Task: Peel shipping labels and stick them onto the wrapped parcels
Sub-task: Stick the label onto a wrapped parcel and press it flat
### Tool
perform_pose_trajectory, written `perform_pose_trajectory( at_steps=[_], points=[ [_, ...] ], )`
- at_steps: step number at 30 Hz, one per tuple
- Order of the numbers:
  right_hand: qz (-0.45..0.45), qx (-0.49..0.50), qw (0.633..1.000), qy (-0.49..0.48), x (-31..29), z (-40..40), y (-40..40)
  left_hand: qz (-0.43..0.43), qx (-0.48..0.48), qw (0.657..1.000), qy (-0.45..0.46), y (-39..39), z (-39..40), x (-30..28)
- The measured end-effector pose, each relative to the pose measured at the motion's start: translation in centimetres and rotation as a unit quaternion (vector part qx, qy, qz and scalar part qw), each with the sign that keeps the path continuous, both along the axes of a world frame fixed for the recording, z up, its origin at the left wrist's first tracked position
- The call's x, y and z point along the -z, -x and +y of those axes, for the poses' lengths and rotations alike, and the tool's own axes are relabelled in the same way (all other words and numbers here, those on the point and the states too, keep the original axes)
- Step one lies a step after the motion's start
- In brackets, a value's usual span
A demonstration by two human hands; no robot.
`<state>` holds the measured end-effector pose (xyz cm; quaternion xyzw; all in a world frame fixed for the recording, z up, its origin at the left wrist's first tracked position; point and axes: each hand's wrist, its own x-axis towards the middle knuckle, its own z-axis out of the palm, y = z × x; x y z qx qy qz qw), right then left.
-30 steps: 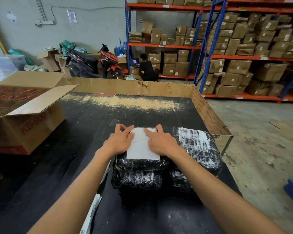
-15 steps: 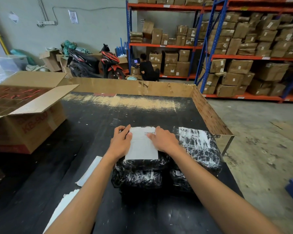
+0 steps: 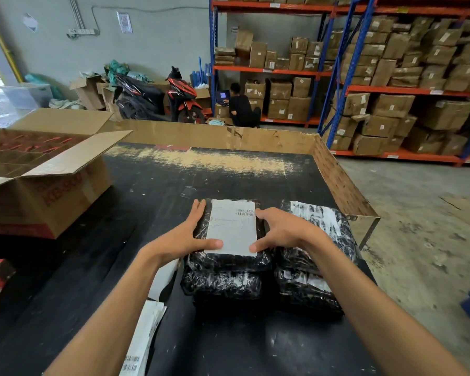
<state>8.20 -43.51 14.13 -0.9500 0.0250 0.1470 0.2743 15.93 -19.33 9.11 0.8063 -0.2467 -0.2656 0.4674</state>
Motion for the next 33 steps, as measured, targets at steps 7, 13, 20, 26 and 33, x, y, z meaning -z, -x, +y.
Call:
perform_pose_trajectory(
  at_steps=[7,13,20,26,33],
  points=[
    [0.022,-0.069,0.996,0.044,-1.5,0.2,0.4,0.022,0.015,1.000,0.014,-0.2,0.8,0.2],
    [0.008,-0.056,0.997,0.053,-0.9,0.4,1.1,-0.008,-0.025,0.999,0.022,1.2,0.3,0.3],
    [0.016,-0.038,0.999,0.016,-0.5,0.8,2.1,-0.139,-0.131,0.980,-0.052,3.4,0.0,0.3],
    [-0.071,0.072,0.993,-0.053,3.4,5.1,4.1,-0.098,-0.183,0.978,0.025,5.5,-0.1,1.0],
    [-0.172,0.083,0.971,-0.146,4.2,4.8,6.9,-0.098,-0.142,0.984,0.050,7.1,0.7,-0.9]
  ],
)
